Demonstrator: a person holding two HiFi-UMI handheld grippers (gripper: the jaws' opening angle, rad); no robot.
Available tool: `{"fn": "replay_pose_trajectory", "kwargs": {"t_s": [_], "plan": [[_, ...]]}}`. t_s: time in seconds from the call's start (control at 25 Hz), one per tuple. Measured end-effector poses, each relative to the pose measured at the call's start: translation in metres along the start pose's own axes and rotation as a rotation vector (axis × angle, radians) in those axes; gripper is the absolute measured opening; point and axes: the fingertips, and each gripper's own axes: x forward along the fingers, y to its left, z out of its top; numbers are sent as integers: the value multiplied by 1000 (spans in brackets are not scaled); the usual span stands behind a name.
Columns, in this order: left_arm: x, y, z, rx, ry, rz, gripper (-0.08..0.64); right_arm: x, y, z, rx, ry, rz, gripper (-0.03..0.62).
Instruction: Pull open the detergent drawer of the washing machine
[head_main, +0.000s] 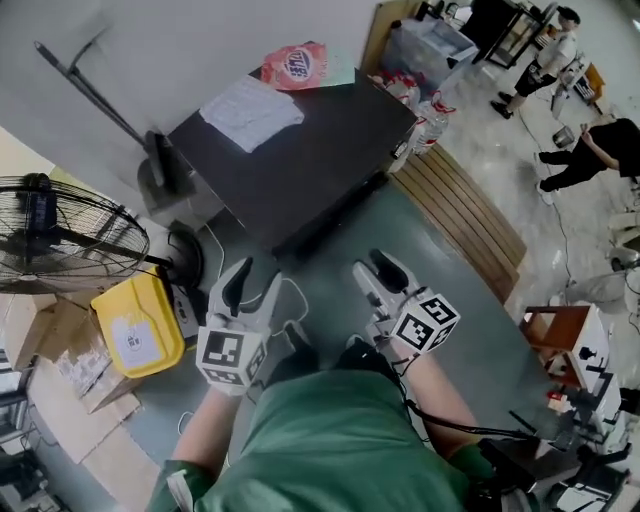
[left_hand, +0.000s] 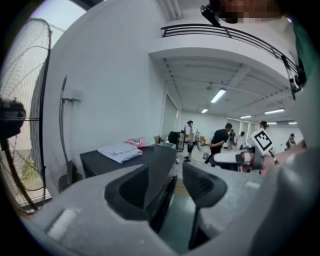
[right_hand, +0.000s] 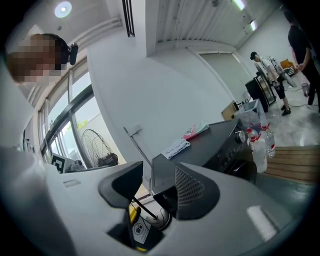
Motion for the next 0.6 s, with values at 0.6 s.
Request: {"fn": "replay_pose_trajectory", "kwargs": {"t_s": [0.6], "plan": [[74, 5, -42, -34, 174, -23, 213, 70, -91, -69, 301, 69, 173, 190]]}}
